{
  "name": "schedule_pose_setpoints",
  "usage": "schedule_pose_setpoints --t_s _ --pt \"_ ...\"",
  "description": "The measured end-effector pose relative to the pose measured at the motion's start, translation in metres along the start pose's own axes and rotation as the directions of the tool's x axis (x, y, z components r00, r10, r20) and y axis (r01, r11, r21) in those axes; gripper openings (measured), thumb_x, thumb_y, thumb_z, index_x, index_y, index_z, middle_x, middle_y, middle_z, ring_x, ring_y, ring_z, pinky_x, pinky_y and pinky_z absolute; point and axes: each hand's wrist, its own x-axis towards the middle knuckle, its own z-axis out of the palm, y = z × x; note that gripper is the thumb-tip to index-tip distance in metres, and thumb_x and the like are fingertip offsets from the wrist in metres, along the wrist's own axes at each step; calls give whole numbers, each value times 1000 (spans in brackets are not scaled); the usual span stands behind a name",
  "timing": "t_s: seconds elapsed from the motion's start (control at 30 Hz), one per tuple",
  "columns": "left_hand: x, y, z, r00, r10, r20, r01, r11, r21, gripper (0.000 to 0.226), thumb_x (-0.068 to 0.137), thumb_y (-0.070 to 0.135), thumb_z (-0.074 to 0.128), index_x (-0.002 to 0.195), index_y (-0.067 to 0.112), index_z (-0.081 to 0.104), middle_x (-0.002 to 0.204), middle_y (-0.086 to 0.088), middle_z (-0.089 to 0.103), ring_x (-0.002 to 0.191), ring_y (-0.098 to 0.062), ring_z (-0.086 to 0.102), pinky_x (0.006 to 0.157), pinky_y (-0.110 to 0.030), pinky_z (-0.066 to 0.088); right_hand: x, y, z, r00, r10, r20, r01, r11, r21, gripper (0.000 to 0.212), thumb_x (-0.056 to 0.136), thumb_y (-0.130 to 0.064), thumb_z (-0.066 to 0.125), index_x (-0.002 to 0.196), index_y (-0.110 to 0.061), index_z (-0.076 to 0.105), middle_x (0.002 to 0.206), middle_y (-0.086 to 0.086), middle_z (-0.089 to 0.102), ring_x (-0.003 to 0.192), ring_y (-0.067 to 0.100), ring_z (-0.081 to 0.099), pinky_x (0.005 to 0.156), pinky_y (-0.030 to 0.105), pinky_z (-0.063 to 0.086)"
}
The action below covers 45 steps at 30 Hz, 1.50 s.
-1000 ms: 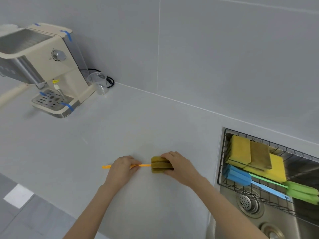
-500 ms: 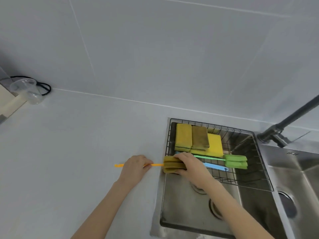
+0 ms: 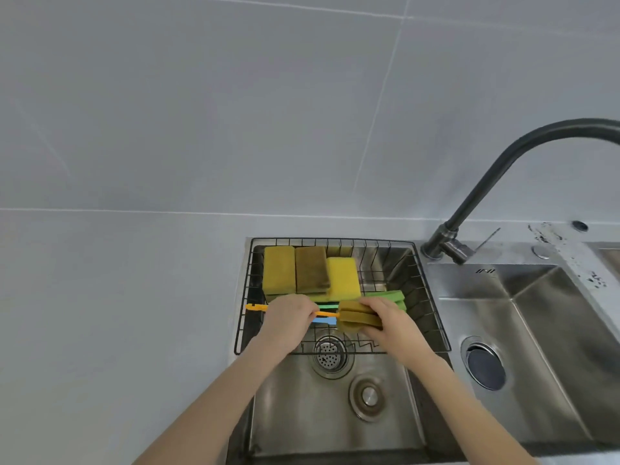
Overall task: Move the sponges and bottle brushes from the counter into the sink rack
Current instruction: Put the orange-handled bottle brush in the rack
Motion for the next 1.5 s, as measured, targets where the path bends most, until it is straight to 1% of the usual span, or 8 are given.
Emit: schedule_pose_setpoints --t_s 0.23,0.37,0.5,0.63,1.07,1.17,1.37,1.5 --pt "30 16 19 993 9 117 -23 992 126 21 91 6 48 105 16 62 96 -10 69 85 -27 63 74 -34 51 5 23 -9 999 -38 -8 38 998 -47 57 80 -20 68 130 -23 41 135 1 50 124 18 43 103 39 43" --pt "34 10 1 998 -58 -35 52 986 -160 18 92 13 51 106 15 63 95 -7 71 83 -20 64 75 -28 52 17 16 -40 970 -40 -242 77 986 149 100 63 -24 82 142 -21 21 143 -1 34 133 14 28 112 36 28" --pt "27 11 -25 961 -270 -57 106 552 -827 13 82 5 64 90 13 70 82 2 72 73 -2 68 70 -10 52 15 -10 -56 950 141 -279 79 755 651 83 79 -15 70 143 -20 17 143 -2 37 130 10 36 110 31 30" --pt "18 24 -26 939 -342 36 50 30 -998 11 80 -4 62 87 3 67 76 1 76 78 -14 72 68 -19 59 14 -26 -46 991 -35 -126 88 890 448 43 94 -18 49 136 -18 39 128 2 58 115 14 56 101 33 44" --pt "12 31 -11 920 -384 72 45 -79 -996 11 80 -5 61 86 3 67 72 2 77 76 -14 72 67 -18 58 11 -33 -23 993 -116 -30 119 937 329 24 92 -18 54 113 -24 63 105 0 72 95 12 64 86 29 52" --pt "13 29 -10 918 -394 41 42 -7 -999 15 79 -5 63 80 9 68 73 2 76 76 -14 72 68 -18 58 12 -32 -19 996 -72 -48 84 942 325 23 91 -18 56 112 -19 63 104 3 72 95 14 64 88 33 54" --pt "21 20 -22 924 -273 -268 59 794 -606 18 83 9 63 99 13 70 89 -2 73 75 0 65 72 -13 50 3 -29 -38 775 62 -629 216 909 356 14 87 -17 57 95 -12 67 78 -1 70 69 10 63 64 10 51" --pt "31 16 -25 979 -102 -179 62 974 -219 22 93 20 50 109 18 64 92 -7 73 80 -22 64 74 -35 55 2 -27 -51 668 -253 -700 342 940 -13 33 80 -16 59 112 -8 57 105 6 64 99 11 55 89 14 44"
